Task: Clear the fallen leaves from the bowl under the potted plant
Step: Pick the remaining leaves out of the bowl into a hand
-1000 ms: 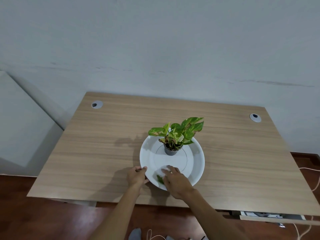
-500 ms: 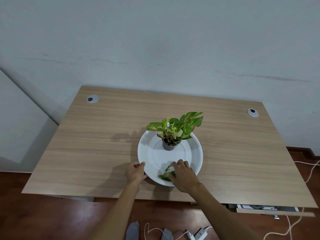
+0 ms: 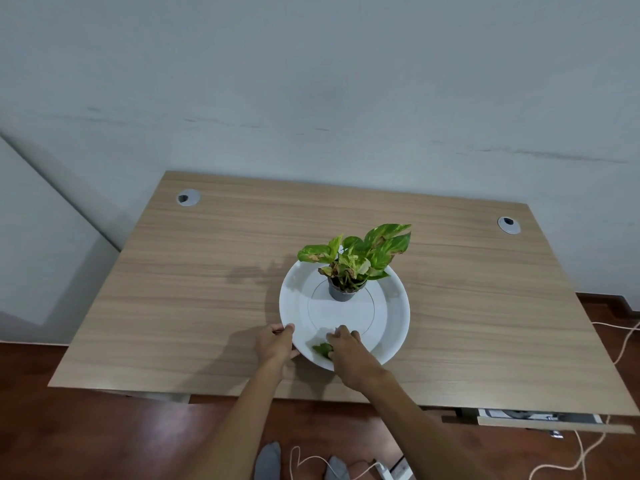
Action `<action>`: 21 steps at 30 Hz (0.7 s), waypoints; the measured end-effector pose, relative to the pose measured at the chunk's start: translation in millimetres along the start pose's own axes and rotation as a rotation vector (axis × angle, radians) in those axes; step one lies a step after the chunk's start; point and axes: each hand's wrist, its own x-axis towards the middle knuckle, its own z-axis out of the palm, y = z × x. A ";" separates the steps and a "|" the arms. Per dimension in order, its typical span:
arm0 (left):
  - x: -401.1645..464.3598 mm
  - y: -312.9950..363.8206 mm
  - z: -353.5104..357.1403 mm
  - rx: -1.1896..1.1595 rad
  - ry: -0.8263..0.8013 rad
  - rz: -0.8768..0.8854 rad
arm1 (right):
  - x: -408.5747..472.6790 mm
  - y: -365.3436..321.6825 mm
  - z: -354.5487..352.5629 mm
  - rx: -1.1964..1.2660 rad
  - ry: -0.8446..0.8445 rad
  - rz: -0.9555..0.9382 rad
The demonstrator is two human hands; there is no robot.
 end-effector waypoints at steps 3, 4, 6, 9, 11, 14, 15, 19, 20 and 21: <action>-1.4 0.0 0.6 -0.011 -0.002 0.005 | -3.1 10.4 1.7 0.011 0.009 -0.082; -2.2 0.2 0.9 -0.013 -0.003 0.005 | -5.0 9.4 0.1 0.040 0.012 -0.073; -2.9 -0.4 1.8 -0.017 0.002 0.003 | -5.5 7.9 -5.3 0.111 0.018 -0.031; -3.1 -0.3 2.4 -0.021 0.019 0.005 | -1.2 6.4 -14.9 0.215 -0.025 0.046; -2.7 -0.9 3.0 -0.019 0.021 0.003 | 2.2 5.8 -19.1 0.249 -0.059 0.075; -2.5 -0.3 3.7 -0.020 0.020 -0.003 | 5.8 2.4 -24.3 0.245 -0.086 0.084; -2.9 1.0 3.4 -0.022 0.016 -0.007 | 7.3 1.8 -25.3 0.247 -0.095 0.089; 2.8 1.3 -1.6 0.004 -0.029 -0.035 | 9.7 4.9 -30.3 0.317 -0.079 0.098; 4.1 1.4 -3.2 0.017 -0.047 -0.045 | 8.1 5.0 -32.7 0.343 -0.066 0.100; 5.8 1.5 -5.1 0.056 -0.064 -0.044 | 6.3 5.1 -35.0 0.373 -0.045 0.107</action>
